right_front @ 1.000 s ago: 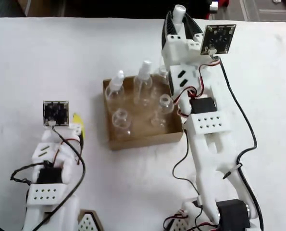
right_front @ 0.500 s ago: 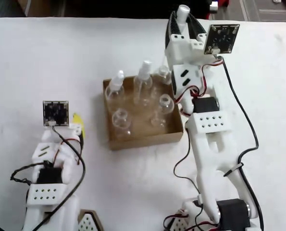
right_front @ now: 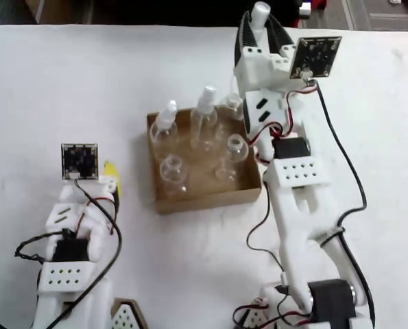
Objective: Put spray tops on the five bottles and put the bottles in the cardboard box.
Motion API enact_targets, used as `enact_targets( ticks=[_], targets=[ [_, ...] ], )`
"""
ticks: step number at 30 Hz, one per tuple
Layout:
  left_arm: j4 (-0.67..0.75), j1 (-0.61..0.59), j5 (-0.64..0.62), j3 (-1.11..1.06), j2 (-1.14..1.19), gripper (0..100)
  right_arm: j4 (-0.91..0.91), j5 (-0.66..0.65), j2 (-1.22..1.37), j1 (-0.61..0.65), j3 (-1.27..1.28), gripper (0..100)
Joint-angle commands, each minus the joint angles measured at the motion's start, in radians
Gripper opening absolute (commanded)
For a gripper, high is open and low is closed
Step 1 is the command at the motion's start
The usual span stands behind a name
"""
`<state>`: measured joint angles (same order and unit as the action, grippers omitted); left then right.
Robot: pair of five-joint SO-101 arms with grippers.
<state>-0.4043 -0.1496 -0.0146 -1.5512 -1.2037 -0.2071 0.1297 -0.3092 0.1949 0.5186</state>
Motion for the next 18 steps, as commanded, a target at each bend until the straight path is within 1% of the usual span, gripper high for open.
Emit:
enact_targets(
  ticks=[1,10,18],
  targets=[
    [0.002,0.008,0.011,0.044,-0.019,7,-0.022,-0.012,0.036,-0.008,-0.015,1.5],
    [0.002,0.008,0.011,0.044,-0.019,7,-0.018,-0.012,0.053,-0.01,-0.008,1.5],
    [0.002,0.01,0.011,0.044,-0.019,7,-0.022,-0.012,0.059,-0.012,0.08,1.5]
  ],
)
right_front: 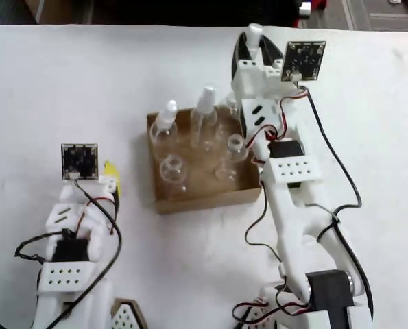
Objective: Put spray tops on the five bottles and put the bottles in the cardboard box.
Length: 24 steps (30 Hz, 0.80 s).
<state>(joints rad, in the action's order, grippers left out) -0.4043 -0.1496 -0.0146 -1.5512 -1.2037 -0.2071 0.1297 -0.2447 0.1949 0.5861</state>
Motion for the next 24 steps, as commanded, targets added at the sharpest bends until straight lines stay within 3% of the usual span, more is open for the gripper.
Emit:
enact_targets(
  ticks=[1,24],
  targets=[
    [0.002,0.01,0.011,0.044,-0.019,7,-0.022,-0.012,-0.008,-0.012,0.021,1.5],
    [0.002,0.008,0.011,0.044,-0.019,7,-0.022,-0.012,-0.002,0.016,0.126,1.8]
  ],
)
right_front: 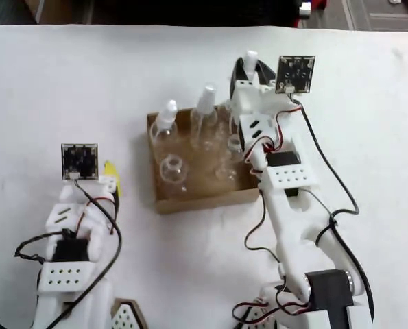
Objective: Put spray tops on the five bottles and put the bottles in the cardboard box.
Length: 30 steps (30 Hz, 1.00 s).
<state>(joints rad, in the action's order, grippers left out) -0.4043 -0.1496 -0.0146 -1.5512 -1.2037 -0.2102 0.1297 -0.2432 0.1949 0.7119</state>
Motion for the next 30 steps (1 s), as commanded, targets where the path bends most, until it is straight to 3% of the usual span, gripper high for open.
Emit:
enact_targets(
  ticks=[1,13,20,30],
  targets=[
    [0.002,0.008,0.011,0.044,-0.019,7,-0.019,-0.012,-0.004,0.021,0.002,1.8],
    [0.002,0.008,0.011,0.044,-0.019,7,-0.019,-0.012,-0.004,0.025,0.035,2.7],
    [0.002,0.008,0.011,0.044,-0.019,7,-0.019,-0.012,-0.004,0.068,0.066,17.7],
    [0.002,0.008,0.011,0.044,-0.019,7,-0.019,-0.012,-0.005,0.07,0.068,12.5]
  ],
)
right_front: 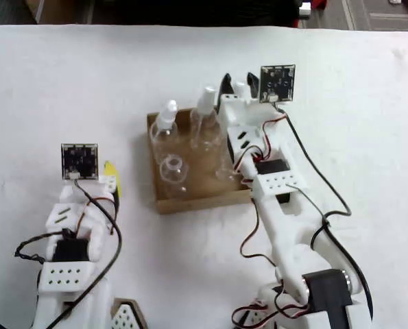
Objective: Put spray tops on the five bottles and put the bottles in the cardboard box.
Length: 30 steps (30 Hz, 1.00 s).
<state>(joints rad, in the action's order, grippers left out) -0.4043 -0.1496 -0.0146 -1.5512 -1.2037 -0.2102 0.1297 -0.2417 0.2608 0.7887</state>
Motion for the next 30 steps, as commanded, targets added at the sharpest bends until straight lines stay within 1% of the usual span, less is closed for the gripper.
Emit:
enact_targets(
  ticks=[1,4,8,10,14,18,19,21,23,24,26,30],
  targets=[
    [0.002,0.008,0.011,0.044,-0.019,7,-0.019,-0.012,-0.012,0.002,-0.009,12.7],
    [0.002,0.008,0.011,0.044,-0.019,7,-0.03,-0.012,-0.022,-0.002,-0.017,12.8],
    [0.002,0.01,0.011,0.044,-0.019,7,-0.128,-0.014,-0.11,-0.054,-0.009,12.7],
    [0.002,0.01,0.011,0.044,-0.019,7,-0.102,-0.014,-0.194,-0.09,-0.008,12.7],
    [0.002,0.012,0.011,0.044,-0.019,7,0.113,-0.021,-0.4,-0.171,0.026,12.7],
    [0.002,0.015,0.011,0.044,-0.019,7,0.412,-0.04,-0.595,-0.286,0.028,12.9],
    [0.002,0.015,0.011,0.044,-0.019,7,0.487,-0.083,-0.641,-0.325,0.02,12.9],
    [0.002,0.012,0.011,0.043,-0.019,7,0.638,-0.236,-0.7,-0.375,-0.02,12.6],
    [0.002,0.01,0.011,0.043,-0.019,7,0.765,-0.365,-0.714,-0.395,-0.074,12.6],
    [0.002,0.01,0.011,0.043,-0.019,7,0.819,-0.4,-0.708,-0.401,-0.101,12.6],
    [0.002,0.008,0.011,0.043,-0.019,7,0.9,-0.433,-0.676,-0.437,-0.149,12.6],
    [0.002,0.008,0.011,0.043,-0.019,7,1.0,-0.44,-0.542,-0.512,-0.244,12.5]
  ],
)
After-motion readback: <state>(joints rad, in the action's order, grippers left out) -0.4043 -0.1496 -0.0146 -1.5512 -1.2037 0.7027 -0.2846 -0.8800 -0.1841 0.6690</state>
